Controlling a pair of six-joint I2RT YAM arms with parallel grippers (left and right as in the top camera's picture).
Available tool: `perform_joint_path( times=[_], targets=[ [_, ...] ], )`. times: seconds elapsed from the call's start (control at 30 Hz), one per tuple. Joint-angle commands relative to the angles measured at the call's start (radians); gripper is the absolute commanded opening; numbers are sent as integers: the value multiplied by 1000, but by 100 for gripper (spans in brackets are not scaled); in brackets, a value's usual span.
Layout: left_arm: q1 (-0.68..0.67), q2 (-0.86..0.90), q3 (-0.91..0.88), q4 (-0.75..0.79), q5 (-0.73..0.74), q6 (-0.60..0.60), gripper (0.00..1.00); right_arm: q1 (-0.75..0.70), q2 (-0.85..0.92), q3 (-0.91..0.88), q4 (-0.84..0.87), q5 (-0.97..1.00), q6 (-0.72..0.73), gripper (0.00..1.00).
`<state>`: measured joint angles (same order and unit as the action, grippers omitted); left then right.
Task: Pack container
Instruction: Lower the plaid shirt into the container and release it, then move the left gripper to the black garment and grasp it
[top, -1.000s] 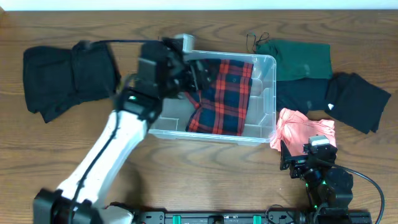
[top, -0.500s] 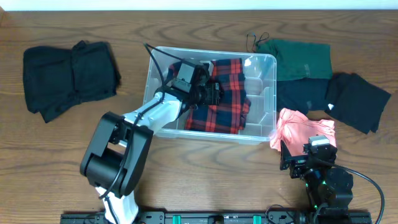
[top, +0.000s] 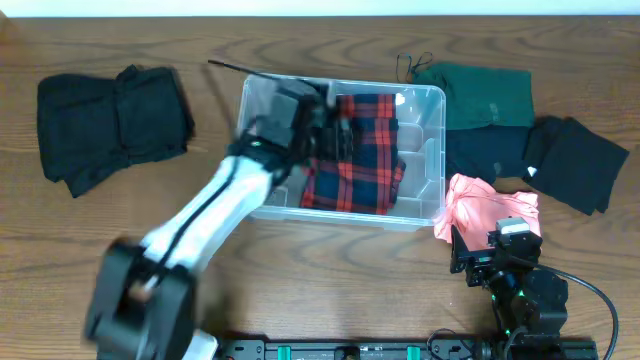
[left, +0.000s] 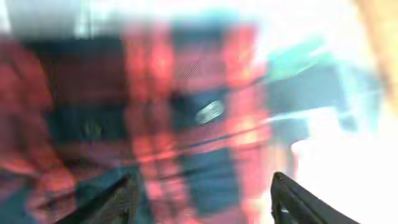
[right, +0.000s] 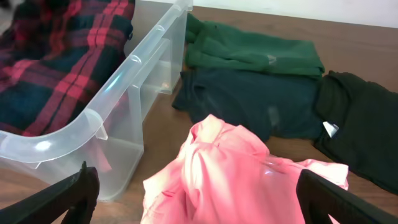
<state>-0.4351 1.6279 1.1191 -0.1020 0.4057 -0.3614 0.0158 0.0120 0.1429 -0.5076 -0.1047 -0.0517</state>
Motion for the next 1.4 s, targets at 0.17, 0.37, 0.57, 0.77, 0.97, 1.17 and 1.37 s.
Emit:
perform_joint_path(
  times=[0.17, 0.37, 0.57, 0.77, 0.97, 1.17, 1.37],
  targets=[
    [295, -375, 10, -183, -202, 13, 86, -8, -6, -3, -1, -8, 13, 99],
    [763, -459, 10, -349, -132, -30, 100, -8, -6, -3, -1, -8, 13, 99],
    [1219, -357, 10, -423, 159, -19, 99, -8, -6, -3, -1, -8, 13, 99],
    [1434, -161, 10, -341, 349, 80, 99, -8, -6, -3, -1, -8, 13, 99],
    [1433, 31, 10, -219, 398, 156, 99, -8, -6, -3, -1, -8, 13, 99],
    [1359, 159, 10, -58, 420, 167, 100, -8, -6, -3, -1, -8, 13, 99],
    [1360, 166, 10, 57, 255, 172, 98, -8, -6, -3, -1, -8, 13, 99]
  ],
)
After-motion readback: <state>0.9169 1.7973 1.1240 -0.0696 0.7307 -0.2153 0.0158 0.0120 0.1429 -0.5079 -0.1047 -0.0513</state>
